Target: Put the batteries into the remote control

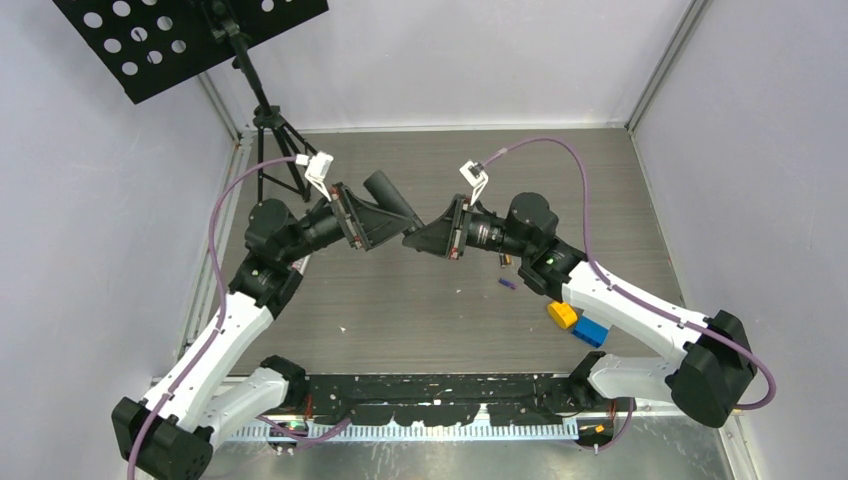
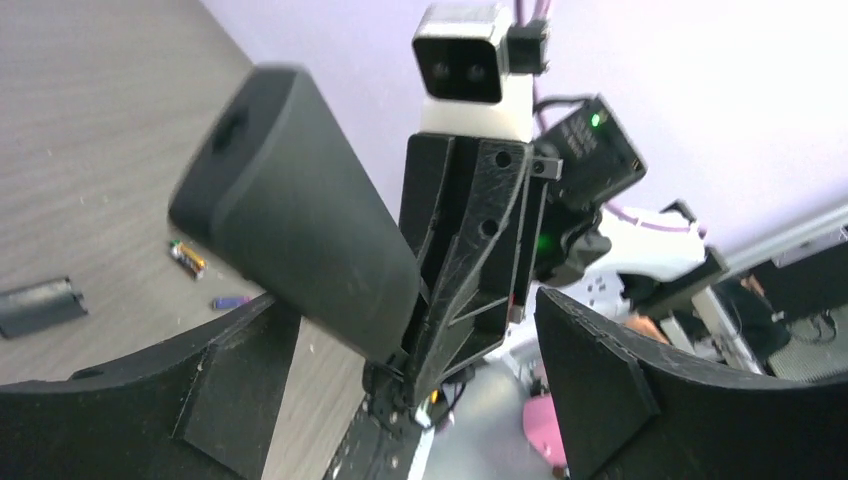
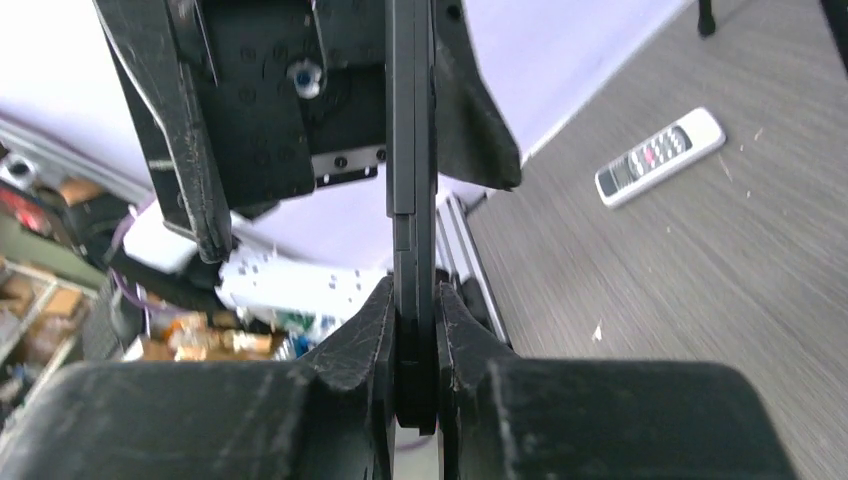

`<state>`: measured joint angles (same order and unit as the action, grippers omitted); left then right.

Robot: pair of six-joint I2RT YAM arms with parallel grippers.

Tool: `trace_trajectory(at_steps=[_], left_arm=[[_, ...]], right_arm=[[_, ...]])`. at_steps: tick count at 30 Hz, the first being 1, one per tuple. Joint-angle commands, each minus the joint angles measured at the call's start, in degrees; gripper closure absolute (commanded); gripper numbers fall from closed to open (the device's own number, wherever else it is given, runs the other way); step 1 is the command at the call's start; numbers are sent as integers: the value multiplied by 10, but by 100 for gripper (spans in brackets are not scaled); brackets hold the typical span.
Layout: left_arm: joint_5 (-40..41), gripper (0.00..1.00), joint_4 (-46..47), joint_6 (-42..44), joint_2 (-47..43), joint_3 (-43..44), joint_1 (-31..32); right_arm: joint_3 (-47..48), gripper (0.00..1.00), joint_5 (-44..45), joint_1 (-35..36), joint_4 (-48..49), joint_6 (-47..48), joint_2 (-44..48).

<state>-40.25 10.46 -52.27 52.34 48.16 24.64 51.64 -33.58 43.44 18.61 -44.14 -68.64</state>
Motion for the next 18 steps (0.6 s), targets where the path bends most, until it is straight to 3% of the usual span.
trace_trajectory(at_steps=[1,3,6,9,18], left_arm=[[94,11,131,-59,-24,-12,1],[95,13,154,-72,-23,-17,1],[96,30,198,-91,-20,-29,1],[106,38,231,-100,-20,-35,1],[102,38,257,-113,10,-30,1]], right_arm=[[-22,100,91,2,187,-126,-7],[-30,100,89,2,212,-143,-12],[-25,100,69,2,219,-164,-22],[-35,100,58,2,246,-195,-23],[-46,100,36,1,264,-241,-5]])
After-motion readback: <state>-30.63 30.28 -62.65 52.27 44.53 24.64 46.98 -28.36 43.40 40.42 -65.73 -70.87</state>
